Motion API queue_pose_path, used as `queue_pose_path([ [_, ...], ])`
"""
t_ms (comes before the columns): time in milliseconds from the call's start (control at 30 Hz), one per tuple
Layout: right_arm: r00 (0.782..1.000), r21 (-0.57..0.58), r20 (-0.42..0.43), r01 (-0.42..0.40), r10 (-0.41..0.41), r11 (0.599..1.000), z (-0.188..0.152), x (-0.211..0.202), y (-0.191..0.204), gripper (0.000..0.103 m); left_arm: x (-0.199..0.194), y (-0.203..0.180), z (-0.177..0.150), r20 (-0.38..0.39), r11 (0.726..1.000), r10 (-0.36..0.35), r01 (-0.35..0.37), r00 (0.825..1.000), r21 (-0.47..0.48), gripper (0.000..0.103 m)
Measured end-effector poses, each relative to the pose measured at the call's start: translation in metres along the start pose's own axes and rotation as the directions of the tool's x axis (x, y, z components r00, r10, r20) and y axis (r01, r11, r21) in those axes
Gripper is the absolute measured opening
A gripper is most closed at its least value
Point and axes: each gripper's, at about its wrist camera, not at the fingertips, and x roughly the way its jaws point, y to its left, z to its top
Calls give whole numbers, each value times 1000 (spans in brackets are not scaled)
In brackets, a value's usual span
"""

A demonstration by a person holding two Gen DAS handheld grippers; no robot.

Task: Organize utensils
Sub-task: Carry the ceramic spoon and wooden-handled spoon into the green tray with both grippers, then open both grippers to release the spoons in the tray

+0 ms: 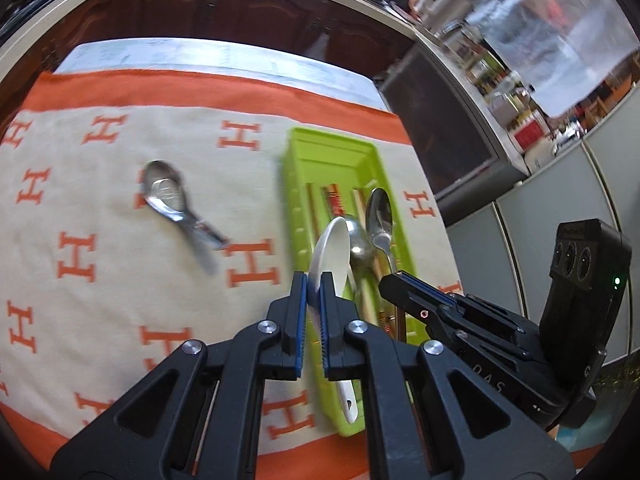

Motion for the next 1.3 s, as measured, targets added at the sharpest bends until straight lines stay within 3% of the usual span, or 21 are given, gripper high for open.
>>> queue_pose_path([
  [267,998,57,13,61,-61,997,-6,-11,-45,7,46,-32,4,-62,999,44,-42,997,26,4],
  [567,998,93,-58,36,-31,995,-18,8,-62,8,78,-29,-2,-115,996,90,-86,989,36,5],
  [733,998,99,-66,14,-7,995,-18,9,-59,9,72,-33,-5,-114,994,97,-90,989,67,8],
  [1067,999,102,-43,9,-5,995,-18,1,-53,9,34,-36,-13,-25,988,116,-113,993,103,32],
  [1300,999,86,-37,15,-12,996,-19,-3,-42,9,4,-20,-24,30,986,138,-140,990,90,34],
])
